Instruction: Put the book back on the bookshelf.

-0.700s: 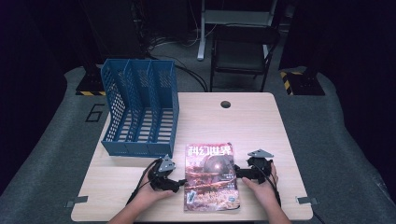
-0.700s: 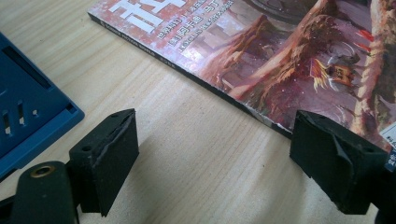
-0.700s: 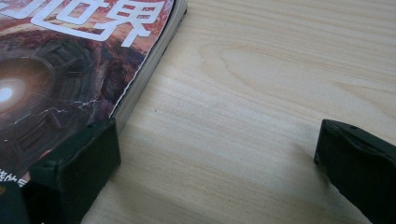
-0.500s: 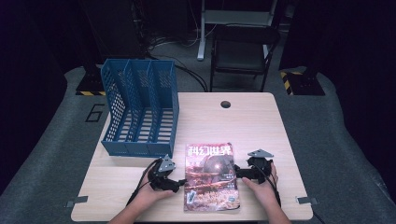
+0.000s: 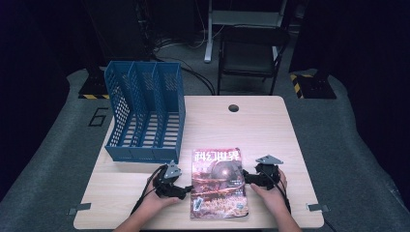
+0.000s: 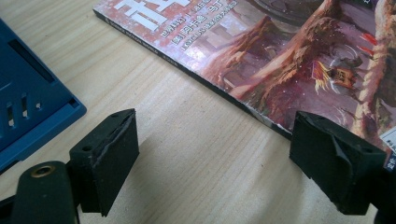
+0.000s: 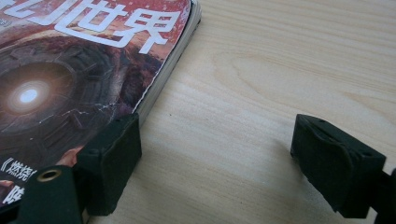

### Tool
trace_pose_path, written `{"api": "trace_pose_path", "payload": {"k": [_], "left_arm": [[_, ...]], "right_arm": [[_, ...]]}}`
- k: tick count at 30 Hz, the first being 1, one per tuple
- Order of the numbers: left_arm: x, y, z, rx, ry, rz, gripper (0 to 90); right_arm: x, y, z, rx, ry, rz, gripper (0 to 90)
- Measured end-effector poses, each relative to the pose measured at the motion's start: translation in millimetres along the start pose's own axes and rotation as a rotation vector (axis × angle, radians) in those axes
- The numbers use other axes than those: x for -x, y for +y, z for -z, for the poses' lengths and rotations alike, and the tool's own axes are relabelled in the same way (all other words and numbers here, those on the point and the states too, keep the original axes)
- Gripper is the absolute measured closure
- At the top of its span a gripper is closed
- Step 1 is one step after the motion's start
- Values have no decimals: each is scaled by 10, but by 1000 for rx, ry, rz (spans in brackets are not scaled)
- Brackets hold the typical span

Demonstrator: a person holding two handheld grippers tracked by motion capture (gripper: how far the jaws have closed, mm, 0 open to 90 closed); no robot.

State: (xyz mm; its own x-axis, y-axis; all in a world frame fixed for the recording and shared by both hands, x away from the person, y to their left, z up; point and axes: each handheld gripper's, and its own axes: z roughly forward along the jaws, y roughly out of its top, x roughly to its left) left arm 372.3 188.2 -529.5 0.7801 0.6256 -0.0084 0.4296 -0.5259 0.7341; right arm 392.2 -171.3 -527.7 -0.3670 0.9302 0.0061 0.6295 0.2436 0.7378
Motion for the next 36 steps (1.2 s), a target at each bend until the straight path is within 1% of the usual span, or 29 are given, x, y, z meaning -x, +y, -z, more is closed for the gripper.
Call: {"api": "trace_pose_path", "payload": {"k": [2,3,4,7,8,9,10,11,12,13,15,16,17,18,19,20,21,22,23,24,25,27,28,29,30,31,33,34,36], "left_arm": [[5,-1,2,-1,4,4,156],[5,-1,2,-1,4,4,156],[6,3,2,-4,6,5,156],[5,5,-3,6,18,8,179],[2,18,7,-3,14,23,182],[7,23,4,3,23,28,184],[7,23,4,3,23,28,205],[8,32,12,-1,3,37,205],[12,44,15,-1,-4,48,237],[6,67,24,-17,-20,58,255],[7,69,29,-17,-30,63,266],[19,82,45,-22,-44,74,281],[29,90,44,-14,-40,91,289],[26,97,50,-10,-37,93,289],[26,97,50,-10,-37,93,295],[50,112,60,2,-45,139,306],[50,112,60,2,-45,139,316],[77,133,70,17,-60,163,324],[77,133,70,17,-60,163,327],[86,142,70,20,-68,164,327],[109,160,67,8,-78,172,337],[122,164,59,-3,-82,176,342],[148,172,49,-14,-87,183,354],[154,176,43,-15,-86,180,355],[163,180,36,-15,-90,186,356],[165,181,33,-19,-92,183,357],[173,182,29,-19,-94,188,356],[199,188,8,-26,-93,173,356],[235,192,-9,-34,-85,154,356]], "right_arm": [[0,2,12,0,-5,-13,228],[0,2,12,0,-5,-13,228],[2,8,21,11,-9,-25,301],[18,11,36,5,-1,-24,340],[23,16,45,4,-1,-28,382],[30,15,57,-4,1,-18,405],[25,15,70,-7,7,-22,423],[25,15,70,-7,7,-22,423],[18,20,75,-11,13,-27,438],[4,38,88,-24,27,-23,456],[-13,47,96,-23,25,-22,469],[-46,67,125,-21,36,-9,488],[-67,76,135,-20,39,-21,489],[-74,86,148,-12,53,-14,489],[-95,92,153,-6,73,-40,496],[-113,95,163,-14,96,-62,512],[-132,95,170,-17,115,-79,517],[-154,97,173,-24,126,-73,525],[-154,97,173,-24,126,-73,525],[-169,97,166,-18,133,-62,530],[-183,99,164,-28,133,-41,530],[-193,100,167,-28,140,-52,530],[-234,106,186,-21,159,-91,522],[-251,108,186,-21,163,-96,521],[-266,109,184,-19,164,-82,520],[-303,104,184,-30,163,-87,519],[-335,90,163,-47,157,-69,516],[-346,83,148,-59,146,-49,509],[-355,84,128,-60,133,-44,496]]}}
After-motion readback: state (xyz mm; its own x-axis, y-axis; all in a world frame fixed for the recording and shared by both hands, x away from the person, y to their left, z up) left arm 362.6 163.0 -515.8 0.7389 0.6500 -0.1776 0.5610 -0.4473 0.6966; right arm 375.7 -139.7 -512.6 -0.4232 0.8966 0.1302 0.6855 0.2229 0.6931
